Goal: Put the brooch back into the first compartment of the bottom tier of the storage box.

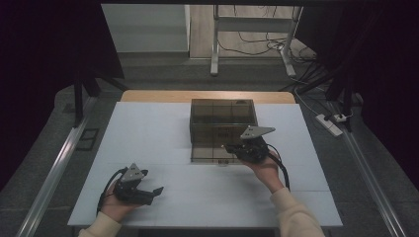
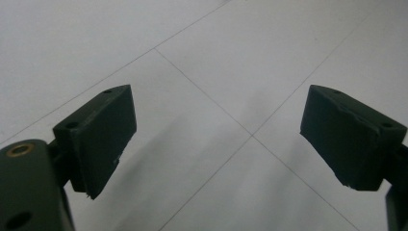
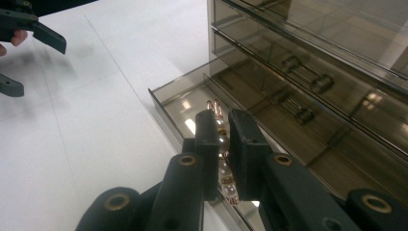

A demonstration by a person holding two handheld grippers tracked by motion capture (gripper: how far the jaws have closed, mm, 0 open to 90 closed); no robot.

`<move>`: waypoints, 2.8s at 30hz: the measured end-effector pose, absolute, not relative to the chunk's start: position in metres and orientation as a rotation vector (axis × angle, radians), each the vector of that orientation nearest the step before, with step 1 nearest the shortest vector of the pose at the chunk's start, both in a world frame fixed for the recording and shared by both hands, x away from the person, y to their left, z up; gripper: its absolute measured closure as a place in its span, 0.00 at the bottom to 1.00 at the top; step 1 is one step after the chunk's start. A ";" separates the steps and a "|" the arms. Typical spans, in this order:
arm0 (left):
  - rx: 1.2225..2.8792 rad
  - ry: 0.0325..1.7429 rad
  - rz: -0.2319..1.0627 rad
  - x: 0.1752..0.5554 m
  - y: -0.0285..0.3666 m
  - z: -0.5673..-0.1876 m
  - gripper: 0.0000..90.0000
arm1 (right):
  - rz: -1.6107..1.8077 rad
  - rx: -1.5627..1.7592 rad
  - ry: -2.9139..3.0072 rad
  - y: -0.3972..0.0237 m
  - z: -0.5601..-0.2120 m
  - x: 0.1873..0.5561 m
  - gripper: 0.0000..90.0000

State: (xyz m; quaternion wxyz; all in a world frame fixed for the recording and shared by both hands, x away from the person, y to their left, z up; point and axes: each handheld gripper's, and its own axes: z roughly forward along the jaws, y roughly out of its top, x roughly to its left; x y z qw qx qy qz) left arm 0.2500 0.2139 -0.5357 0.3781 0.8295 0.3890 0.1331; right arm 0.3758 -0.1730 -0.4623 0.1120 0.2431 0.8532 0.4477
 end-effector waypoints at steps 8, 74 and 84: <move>2.121 0.995 0.338 0.250 0.214 -0.536 0.13 | 1.323 0.682 2.527 -0.158 -0.463 0.378 0.91; 2.128 0.988 0.335 0.250 0.215 -0.537 0.13 | 1.297 0.649 2.565 -0.103 -0.482 0.392 0.61; 2.125 0.992 0.336 0.250 0.215 -0.537 0.13 | 1.274 0.655 2.565 -0.116 -0.480 0.385 0.52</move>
